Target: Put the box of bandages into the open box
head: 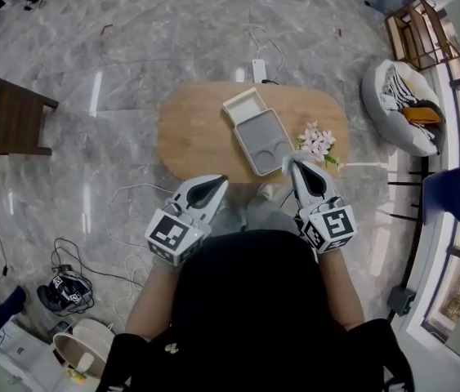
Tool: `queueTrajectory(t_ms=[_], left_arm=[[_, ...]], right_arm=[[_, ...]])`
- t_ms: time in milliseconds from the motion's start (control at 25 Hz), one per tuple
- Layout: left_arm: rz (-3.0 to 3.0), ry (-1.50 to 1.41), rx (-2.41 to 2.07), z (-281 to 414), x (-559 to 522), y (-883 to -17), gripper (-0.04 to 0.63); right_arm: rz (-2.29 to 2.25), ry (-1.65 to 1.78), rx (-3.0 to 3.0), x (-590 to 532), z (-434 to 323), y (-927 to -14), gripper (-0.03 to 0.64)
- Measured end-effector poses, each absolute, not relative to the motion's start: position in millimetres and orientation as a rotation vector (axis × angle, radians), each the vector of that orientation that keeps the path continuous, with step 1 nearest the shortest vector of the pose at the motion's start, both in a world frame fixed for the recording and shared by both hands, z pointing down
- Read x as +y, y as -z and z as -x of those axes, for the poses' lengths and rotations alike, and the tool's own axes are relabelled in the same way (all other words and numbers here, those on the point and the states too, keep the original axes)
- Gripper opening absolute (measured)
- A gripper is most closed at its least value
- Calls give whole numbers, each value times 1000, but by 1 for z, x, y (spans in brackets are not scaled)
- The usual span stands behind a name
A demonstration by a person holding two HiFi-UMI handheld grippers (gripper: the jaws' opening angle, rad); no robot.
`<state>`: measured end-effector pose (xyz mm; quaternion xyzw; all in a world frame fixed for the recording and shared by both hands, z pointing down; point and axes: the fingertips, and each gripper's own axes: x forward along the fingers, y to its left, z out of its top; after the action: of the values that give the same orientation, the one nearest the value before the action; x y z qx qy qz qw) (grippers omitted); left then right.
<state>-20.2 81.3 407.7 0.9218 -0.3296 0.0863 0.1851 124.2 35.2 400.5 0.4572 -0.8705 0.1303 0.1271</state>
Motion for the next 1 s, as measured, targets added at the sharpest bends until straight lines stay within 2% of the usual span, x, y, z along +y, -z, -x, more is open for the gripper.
queueTrajectory(t_ms=[440,1000], left_arm=[[-2506,-281,-1080,22,47,-413,11],[-2262,-347,-1357,24,-10,-427,11]], right_arm=[[-1150,-464,-2534,-24,-118,-437,-2],[-814,-545,-2487,-114,-101,-530,-2]])
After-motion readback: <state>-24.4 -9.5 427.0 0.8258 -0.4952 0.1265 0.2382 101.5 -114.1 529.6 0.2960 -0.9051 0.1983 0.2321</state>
